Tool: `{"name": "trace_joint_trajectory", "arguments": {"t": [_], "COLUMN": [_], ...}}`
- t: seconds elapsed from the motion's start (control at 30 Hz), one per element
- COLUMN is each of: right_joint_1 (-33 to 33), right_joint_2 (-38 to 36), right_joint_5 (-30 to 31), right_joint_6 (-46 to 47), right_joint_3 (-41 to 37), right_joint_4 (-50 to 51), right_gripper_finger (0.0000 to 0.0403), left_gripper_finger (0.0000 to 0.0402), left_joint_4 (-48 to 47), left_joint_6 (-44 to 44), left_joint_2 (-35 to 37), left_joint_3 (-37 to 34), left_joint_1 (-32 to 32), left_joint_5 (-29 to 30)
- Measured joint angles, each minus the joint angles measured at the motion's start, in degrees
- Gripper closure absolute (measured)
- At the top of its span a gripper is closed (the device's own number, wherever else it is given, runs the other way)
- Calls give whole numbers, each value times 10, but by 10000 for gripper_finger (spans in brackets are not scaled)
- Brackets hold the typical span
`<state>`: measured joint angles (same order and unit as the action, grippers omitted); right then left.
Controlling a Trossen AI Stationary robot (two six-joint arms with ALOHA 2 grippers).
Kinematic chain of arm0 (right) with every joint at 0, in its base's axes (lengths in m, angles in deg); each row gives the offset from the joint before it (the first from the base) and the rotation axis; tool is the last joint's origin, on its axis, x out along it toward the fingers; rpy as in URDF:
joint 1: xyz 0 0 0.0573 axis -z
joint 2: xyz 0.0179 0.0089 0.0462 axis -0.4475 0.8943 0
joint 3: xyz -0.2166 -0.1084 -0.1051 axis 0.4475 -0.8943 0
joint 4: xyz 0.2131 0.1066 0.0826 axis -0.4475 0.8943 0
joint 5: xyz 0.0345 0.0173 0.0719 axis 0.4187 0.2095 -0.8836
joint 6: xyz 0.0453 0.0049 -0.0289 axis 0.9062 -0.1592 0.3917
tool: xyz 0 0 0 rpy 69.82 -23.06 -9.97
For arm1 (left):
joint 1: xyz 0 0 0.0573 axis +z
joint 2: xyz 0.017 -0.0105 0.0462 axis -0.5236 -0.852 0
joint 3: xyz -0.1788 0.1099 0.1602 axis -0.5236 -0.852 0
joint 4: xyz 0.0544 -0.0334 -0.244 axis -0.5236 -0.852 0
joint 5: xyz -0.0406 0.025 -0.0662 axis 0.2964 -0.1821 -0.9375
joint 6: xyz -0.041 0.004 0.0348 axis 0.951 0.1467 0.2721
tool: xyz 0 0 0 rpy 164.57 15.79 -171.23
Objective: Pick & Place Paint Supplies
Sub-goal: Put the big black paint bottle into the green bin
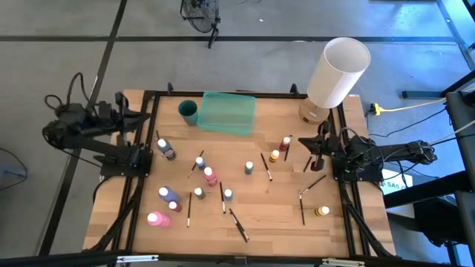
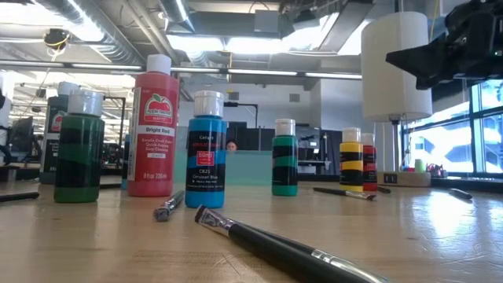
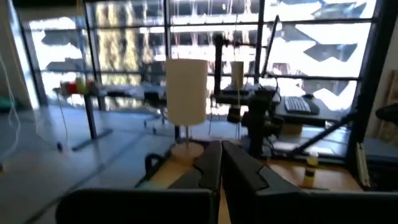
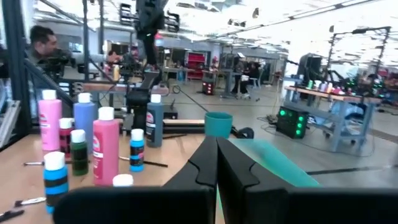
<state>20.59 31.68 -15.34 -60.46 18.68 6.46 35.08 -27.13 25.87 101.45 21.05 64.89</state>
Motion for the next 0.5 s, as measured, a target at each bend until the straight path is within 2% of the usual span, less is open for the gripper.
{"name": "trace_joint_trajectory", "arguments": {"t": [0.17, 0.27, 0.5], "right_joint_1": [2, 4, 4], "right_joint_2": [1, 1, 1], "right_joint_5": [-1, 0, 1], "right_joint_6": [-1, -2, 2], "right_joint_3": [0, 0, 0], "right_joint_4": [-23, -35, -35], "right_gripper_finger": [399, 399, 399], "left_gripper_finger": [366, 333, 240], "left_joint_4": [-177, -251, -344], "left_joint_6": [96, 146, 253], "left_joint_2": [-28, -51, -101], "left_joint_3": [80, 109, 106], "left_joint_1": [1, 1, 1], "left_joint_5": [33, 21, 22]}}
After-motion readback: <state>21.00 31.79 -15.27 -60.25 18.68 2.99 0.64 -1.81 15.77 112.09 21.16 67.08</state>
